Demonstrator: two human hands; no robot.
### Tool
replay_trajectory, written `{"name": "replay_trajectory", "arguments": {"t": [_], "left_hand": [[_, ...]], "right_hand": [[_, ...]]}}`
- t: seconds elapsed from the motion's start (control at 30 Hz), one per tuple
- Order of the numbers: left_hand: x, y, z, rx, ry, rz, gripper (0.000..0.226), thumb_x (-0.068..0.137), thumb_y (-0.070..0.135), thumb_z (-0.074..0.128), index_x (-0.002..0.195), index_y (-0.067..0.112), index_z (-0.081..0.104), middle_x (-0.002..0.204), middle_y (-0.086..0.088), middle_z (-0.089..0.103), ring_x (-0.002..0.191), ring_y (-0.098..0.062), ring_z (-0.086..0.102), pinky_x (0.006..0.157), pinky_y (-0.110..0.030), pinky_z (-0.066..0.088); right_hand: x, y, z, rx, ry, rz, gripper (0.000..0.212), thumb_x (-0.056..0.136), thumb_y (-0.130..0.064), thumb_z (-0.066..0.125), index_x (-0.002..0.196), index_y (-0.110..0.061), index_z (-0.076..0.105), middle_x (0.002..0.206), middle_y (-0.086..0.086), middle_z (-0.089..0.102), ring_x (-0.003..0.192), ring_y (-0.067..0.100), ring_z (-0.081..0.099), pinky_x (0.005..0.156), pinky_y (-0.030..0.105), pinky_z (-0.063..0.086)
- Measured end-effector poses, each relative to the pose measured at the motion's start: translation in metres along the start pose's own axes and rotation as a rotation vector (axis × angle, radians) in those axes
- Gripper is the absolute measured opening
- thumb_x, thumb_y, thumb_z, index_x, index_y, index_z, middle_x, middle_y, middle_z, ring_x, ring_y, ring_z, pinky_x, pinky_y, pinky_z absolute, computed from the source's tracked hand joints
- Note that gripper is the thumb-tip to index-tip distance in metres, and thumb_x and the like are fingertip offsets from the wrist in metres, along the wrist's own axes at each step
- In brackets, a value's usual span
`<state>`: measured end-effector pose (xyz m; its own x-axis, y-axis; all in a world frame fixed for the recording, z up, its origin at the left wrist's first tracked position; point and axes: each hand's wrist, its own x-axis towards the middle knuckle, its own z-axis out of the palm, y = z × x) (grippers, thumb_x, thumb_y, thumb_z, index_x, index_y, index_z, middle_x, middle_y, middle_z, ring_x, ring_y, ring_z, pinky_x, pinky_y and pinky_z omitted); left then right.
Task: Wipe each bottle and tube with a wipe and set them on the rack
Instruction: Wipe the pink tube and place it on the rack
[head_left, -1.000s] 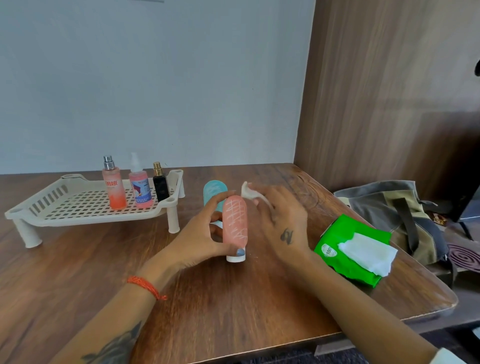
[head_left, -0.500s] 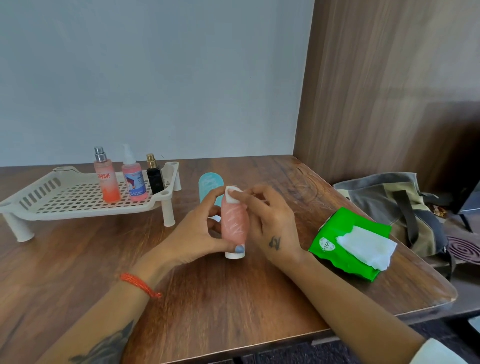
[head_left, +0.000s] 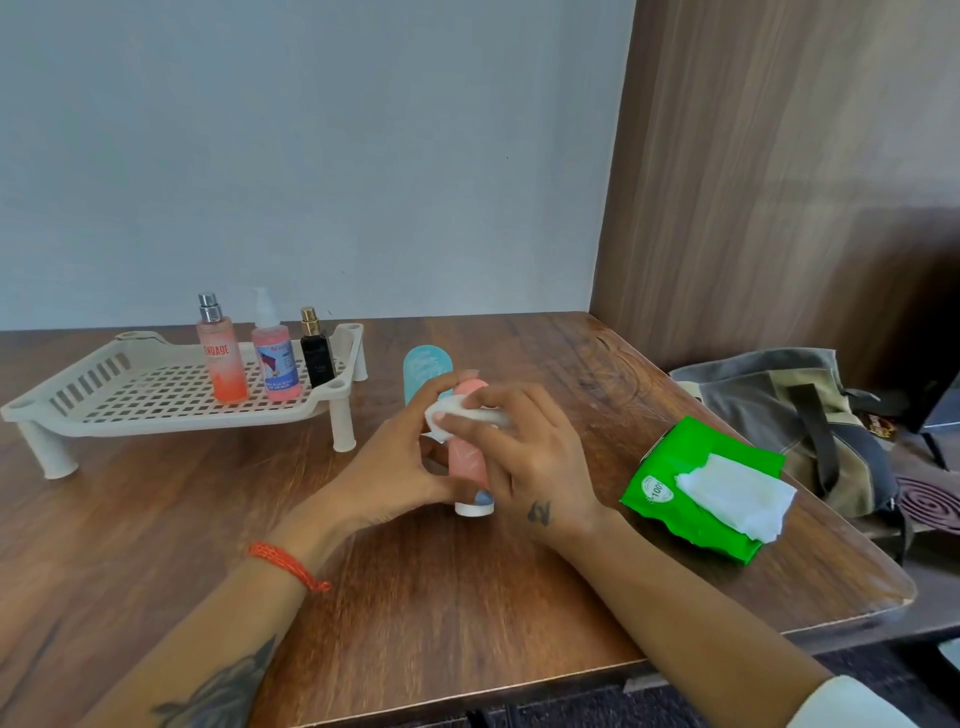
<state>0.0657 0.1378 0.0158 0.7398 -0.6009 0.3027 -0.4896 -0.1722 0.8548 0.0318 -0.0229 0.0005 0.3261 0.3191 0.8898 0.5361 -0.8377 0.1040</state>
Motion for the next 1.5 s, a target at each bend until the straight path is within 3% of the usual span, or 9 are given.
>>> {"name": "replay_trajectory", "arguments": {"t": [0.13,0.33,0.6,0.93,1.0,1.1,1.2,1.37,1.5], "left_hand": [[0.001,0.000,-0.001,0.043,0.006,-0.052,0.096,0.060,0.015,0.088,0.116,0.066,0.029,0.115,0.011,0.053,0.091,-0.006,0.066,0.078,-0.027,0.057],[0.003,-0.002,-0.002,0.110,0.002,-0.073,0.096,0.059,0.028,0.088,0.108,0.076,0.022,0.119,0.013,0.047,0.097,-0.007,0.061,0.081,-0.024,0.056],[-0.001,0.000,-0.002,-0.009,0.004,-0.028,0.094,0.062,0.006,0.085,0.121,0.062,0.037,0.115,0.011,0.057,0.100,-0.004,0.063,0.085,-0.032,0.056],[0.003,-0.001,-0.003,0.095,0.000,-0.091,0.096,0.060,0.025,0.088,0.111,0.073,0.023,0.128,0.002,0.045,0.103,-0.015,0.061,0.088,-0.033,0.055],[0.003,-0.001,-0.003,0.079,-0.003,-0.093,0.095,0.060,0.023,0.088,0.111,0.072,0.024,0.125,0.004,0.047,0.100,-0.014,0.063,0.086,-0.031,0.056],[0.002,-0.003,-0.003,0.004,0.008,-0.082,0.095,0.061,0.013,0.087,0.115,0.069,0.031,0.119,0.007,0.053,0.097,-0.010,0.065,0.082,-0.026,0.056],[0.002,-0.005,-0.003,0.024,0.009,-0.071,0.095,0.065,0.009,0.084,0.119,0.066,0.029,0.118,0.011,0.054,0.103,-0.002,0.058,0.076,-0.013,0.051],[0.002,-0.004,-0.004,-0.009,0.004,-0.106,0.096,0.062,0.011,0.086,0.119,0.065,0.032,0.124,0.001,0.052,0.101,-0.017,0.064,0.085,-0.037,0.057],[0.002,0.000,-0.003,0.074,0.004,-0.108,0.094,0.063,0.020,0.086,0.113,0.070,0.024,0.131,0.003,0.044,0.106,-0.013,0.059,0.087,-0.032,0.055]], "right_hand": [[-0.001,-0.001,-0.001,0.116,0.038,0.243,0.032,0.086,-0.025,0.052,0.111,-0.014,0.068,0.103,0.011,0.063,0.093,0.020,0.058,0.077,0.023,0.048],[0.003,0.006,0.004,0.226,0.112,0.679,0.025,0.086,-0.009,0.063,0.111,-0.014,0.068,0.102,0.005,0.069,0.089,0.010,0.061,0.072,0.006,0.041],[-0.005,-0.005,-0.004,0.064,-0.024,0.023,0.024,0.080,-0.010,0.060,0.101,-0.013,0.072,0.100,0.010,0.066,0.093,0.021,0.057,0.079,0.026,0.046],[-0.001,0.001,-0.002,0.222,0.047,0.713,0.021,0.085,-0.007,0.063,0.105,-0.013,0.068,0.102,0.001,0.068,0.085,0.003,0.056,0.070,0.005,0.043],[0.000,0.001,-0.006,0.199,0.094,0.602,0.021,0.083,-0.006,0.063,0.102,-0.012,0.068,0.100,0.004,0.068,0.086,0.003,0.056,0.072,0.011,0.047],[-0.005,-0.005,-0.012,0.166,-0.023,0.185,0.022,0.076,-0.004,0.059,0.093,-0.010,0.070,0.095,0.006,0.066,0.086,0.016,0.060,0.073,0.022,0.048],[-0.005,-0.010,-0.012,0.157,-0.114,0.054,0.023,0.069,-0.005,0.059,0.086,-0.011,0.073,0.092,0.006,0.066,0.084,0.020,0.060,0.071,0.025,0.048],[-0.005,-0.006,-0.009,0.184,-0.047,0.277,0.020,0.076,-0.008,0.053,0.088,-0.011,0.069,0.091,0.004,0.065,0.081,0.015,0.060,0.068,0.021,0.050],[-0.004,-0.001,-0.003,0.304,-0.042,0.639,0.019,0.079,-0.003,0.062,0.092,-0.016,0.066,0.090,-0.008,0.063,0.079,0.003,0.059,0.068,0.014,0.050]]}}
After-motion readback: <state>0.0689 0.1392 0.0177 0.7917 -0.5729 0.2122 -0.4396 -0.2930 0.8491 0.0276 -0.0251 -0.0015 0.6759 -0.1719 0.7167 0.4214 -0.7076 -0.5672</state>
